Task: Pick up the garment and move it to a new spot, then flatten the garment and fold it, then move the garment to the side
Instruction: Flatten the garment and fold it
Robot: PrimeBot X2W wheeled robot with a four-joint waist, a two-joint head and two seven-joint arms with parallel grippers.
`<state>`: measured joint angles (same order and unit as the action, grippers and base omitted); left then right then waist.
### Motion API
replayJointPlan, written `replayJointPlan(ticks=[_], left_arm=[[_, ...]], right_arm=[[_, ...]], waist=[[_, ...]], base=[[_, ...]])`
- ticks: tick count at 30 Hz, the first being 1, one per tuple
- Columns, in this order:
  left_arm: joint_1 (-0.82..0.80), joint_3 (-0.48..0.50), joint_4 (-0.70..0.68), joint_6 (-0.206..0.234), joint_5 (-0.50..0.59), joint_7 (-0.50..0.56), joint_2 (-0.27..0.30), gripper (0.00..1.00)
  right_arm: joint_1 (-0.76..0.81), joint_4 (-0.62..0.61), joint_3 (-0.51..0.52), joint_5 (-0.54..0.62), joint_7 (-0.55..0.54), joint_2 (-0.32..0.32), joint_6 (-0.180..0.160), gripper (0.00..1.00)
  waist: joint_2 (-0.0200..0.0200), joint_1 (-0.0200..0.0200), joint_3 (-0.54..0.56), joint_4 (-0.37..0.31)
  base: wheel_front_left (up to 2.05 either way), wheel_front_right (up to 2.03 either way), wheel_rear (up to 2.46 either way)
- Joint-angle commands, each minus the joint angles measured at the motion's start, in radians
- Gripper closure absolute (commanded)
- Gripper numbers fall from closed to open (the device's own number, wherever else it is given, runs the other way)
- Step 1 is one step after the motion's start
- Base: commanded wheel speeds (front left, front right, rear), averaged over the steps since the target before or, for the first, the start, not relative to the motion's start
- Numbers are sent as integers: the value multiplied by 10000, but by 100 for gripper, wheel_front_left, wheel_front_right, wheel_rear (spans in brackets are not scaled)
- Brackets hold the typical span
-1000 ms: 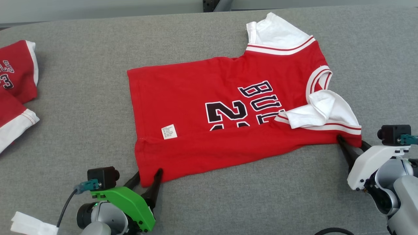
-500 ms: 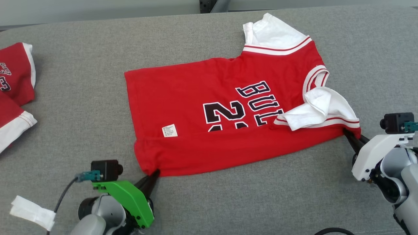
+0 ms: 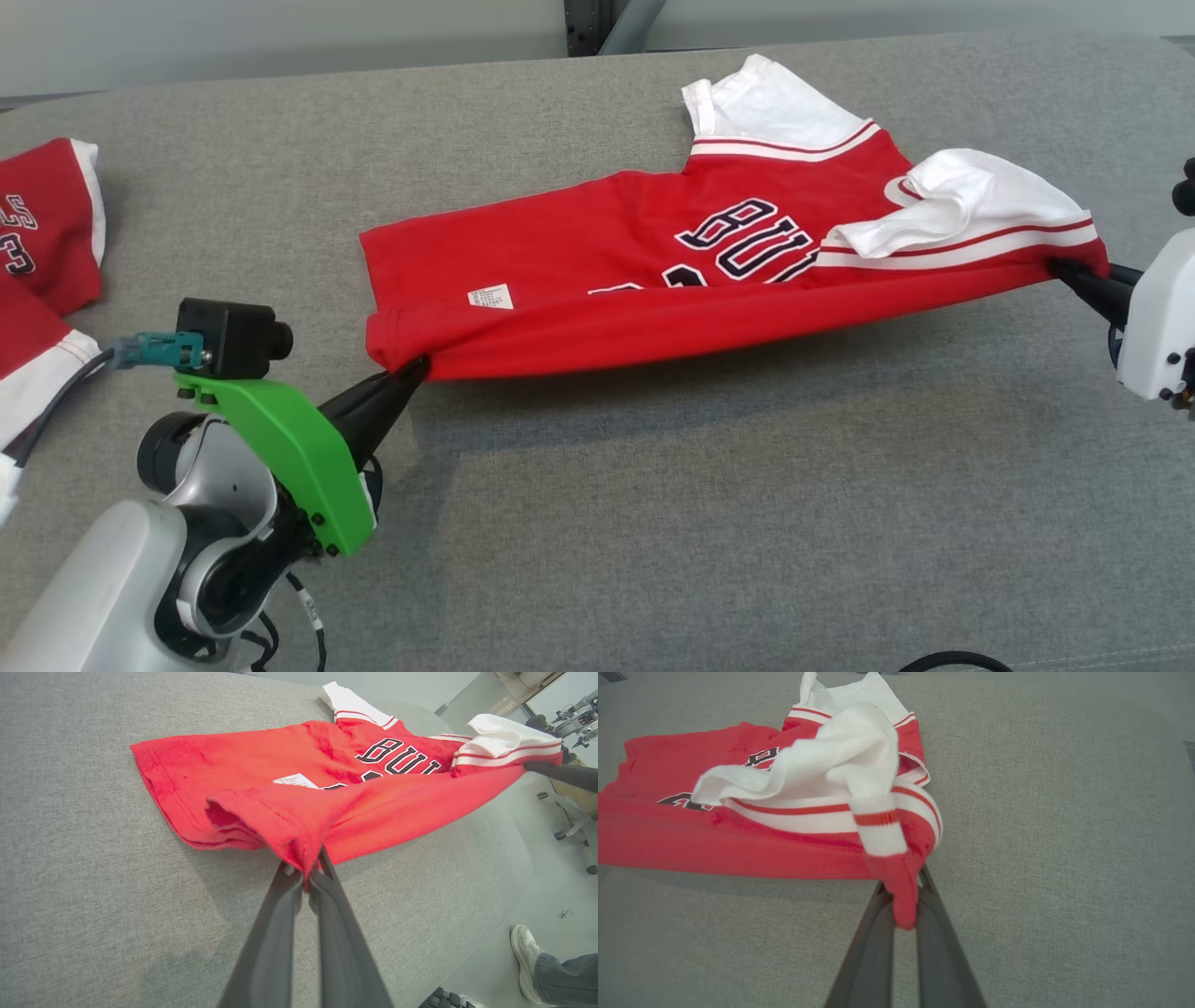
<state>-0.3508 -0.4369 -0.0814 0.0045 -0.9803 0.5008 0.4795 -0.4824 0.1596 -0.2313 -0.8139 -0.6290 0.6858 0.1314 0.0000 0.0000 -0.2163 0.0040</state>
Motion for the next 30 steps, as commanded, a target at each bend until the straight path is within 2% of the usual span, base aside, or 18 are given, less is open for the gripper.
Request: replayJointPlan(ticks=[1, 5, 8, 17, 24, 26, 27, 28, 29, 30], left_arm=[[269, 77, -356, 167, 13, 100, 248, 100], [1090, 135, -1213, 432, 86, 167, 714, 100], [1915, 198, -1401, 649, 124, -89, 857, 100], [3596, -54, -1000, 906, 419, -1216, 488, 100], [4158, -240, -316, 967, 773, -1880, 264, 100], [4224, -300, -159, 942, 825, -1957, 203, 100], [4251, -302, -90, 982, 848, -1998, 175, 100], [4246, -291, -32, 1017, 879, -2067, 147, 98], [4260, -294, 24, 1026, 872, -2127, 114, 66], [4311, -329, 37, 992, 841, -2123, 100, 51]], right_arm=[[68, -339, 170, -251, -599, 171, -15, 100], [759, -1134, 667, -565, -1837, 377, -15, 100], [1586, -1425, 1150, -414, -2020, 77, -15, 100], [3865, -885, 1993, 477, -1087, -1312, -15, 100], [4710, -301, 2365, 913, -267, -1842, -26, 100], [4690, -183, 2470, 1108, 31, -1953, -29, 39], [4685, -148, 2456, 1155, 90, -2013, -29, 0], [4672, -132, 2430, 1197, 140, -2046, -29, 0], [4638, -146, 2437, 1239, 165, -2039, -27, 0], [4604, -174, 2457, 1262, 189, -2021, -27, 0]], waist=[[0, 0, -18, -104], [0, 0, -151, -269], [0, 0, -233, -345], [0, 0, -482, -314], [0, 0, -634, -171], [0, 0, -669, -155], [0, 0, -679, -150], [0, 0, -690, -152], [0, 0, -698, -156], [0, 0, -706, -163]], base=[[0, 0, 0], [0, 0, 0], [0, 0, 0], [0, 0, 0], [0, 0, 0], [0, 0, 0], [0, 0, 0], [0, 0, 0], [0, 0, 0], [0, 0, 0]])
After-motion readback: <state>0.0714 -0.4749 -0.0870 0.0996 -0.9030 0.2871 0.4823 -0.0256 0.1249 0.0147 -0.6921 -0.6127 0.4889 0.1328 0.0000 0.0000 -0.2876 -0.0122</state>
